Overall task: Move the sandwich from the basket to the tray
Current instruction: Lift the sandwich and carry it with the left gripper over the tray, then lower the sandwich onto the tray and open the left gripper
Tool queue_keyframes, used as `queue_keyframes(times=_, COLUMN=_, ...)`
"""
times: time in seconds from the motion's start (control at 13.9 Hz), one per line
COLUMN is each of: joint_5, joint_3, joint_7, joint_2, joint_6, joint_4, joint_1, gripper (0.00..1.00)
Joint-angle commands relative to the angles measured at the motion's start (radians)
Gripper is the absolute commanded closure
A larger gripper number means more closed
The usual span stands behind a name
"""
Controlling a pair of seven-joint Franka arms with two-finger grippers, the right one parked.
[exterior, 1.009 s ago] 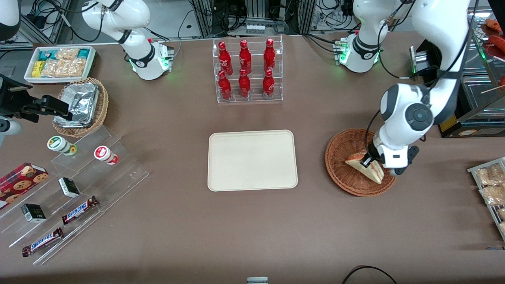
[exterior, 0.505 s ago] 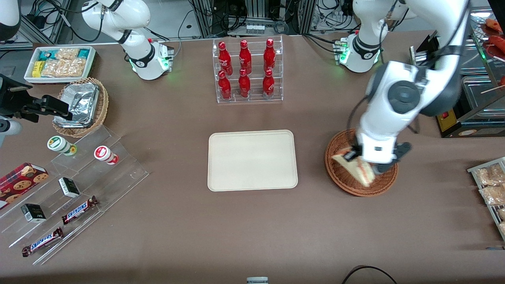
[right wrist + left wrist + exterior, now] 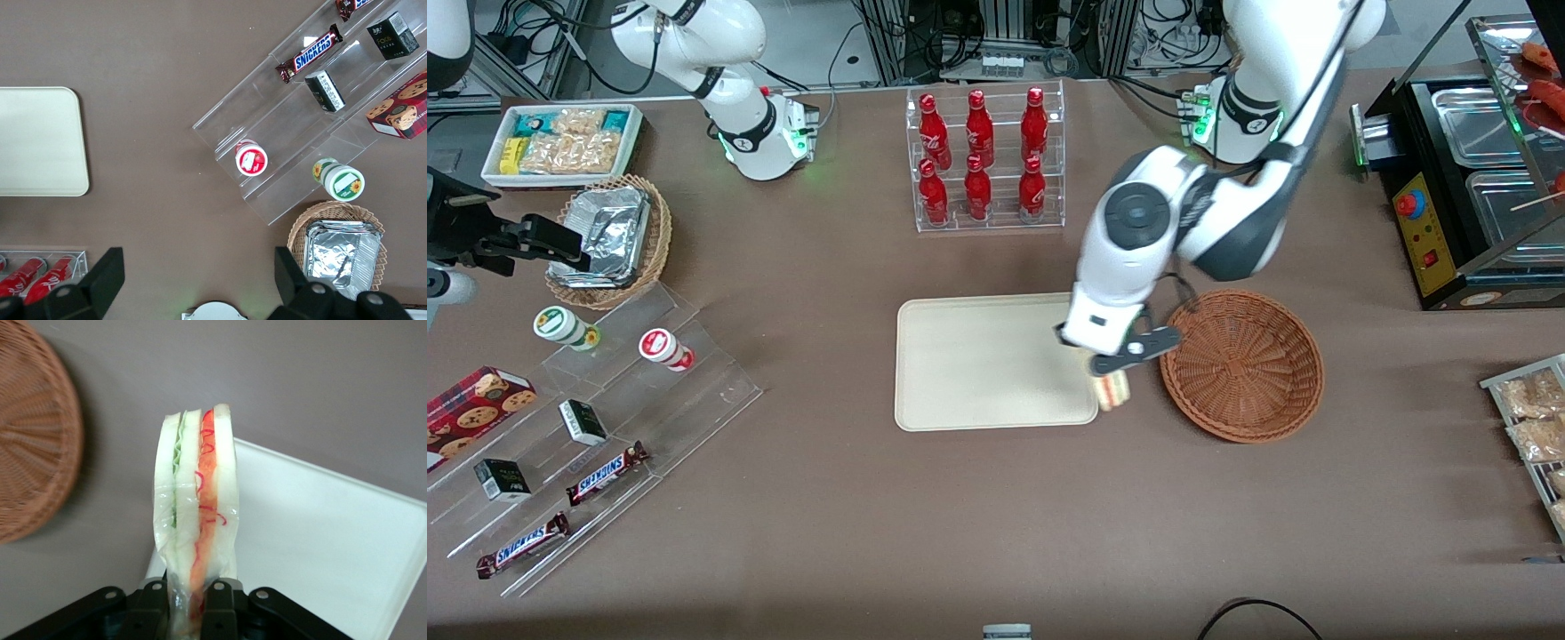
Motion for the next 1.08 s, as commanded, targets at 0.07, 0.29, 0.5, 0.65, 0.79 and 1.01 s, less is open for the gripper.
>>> queue_keyframes(times=0.07, joint_5=0.023, joint_3=0.01, joint_7=0.016, joint_2=0.126, joint_6=0.023, joint_4=0.102, joint_1=-0.087, gripper=1.0)
queue_keyframes(times=0.29, joint_5=0.022, joint_3=0.01, joint_7=0.117, joint_2=0.18, joint_6=0.036, joint_4=0.104, joint_1=-0.128, gripper=1.0)
queue_keyframes(times=0.5, joint_5=0.023, joint_3=0.01, joint_7=0.131, joint_2=0.221, joint_6=0.093, joint_4=0.11, joint_1=-0.159, gripper=1.0)
queue_keyframes(times=0.65, joint_5=0.029, joint_3=0.012, joint_7=0.137, joint_2=0.249, joint_6=0.128, joint_4=0.111, joint_1=-0.171, gripper=1.0)
queue_keyframes(times=0.79, joint_5=0.074, joint_3=0.01, joint_7=0.14, joint_2=0.272, joint_6=0.136, joint_4=0.11, joint_1=-0.188, gripper=1.0)
queue_keyframes(times=1.01, joint_5=0.078, joint_3=0.01, joint_7=0.139, joint_2=0.299, joint_6=0.145, joint_4=0.11, joint_1=-0.211, gripper=1.0)
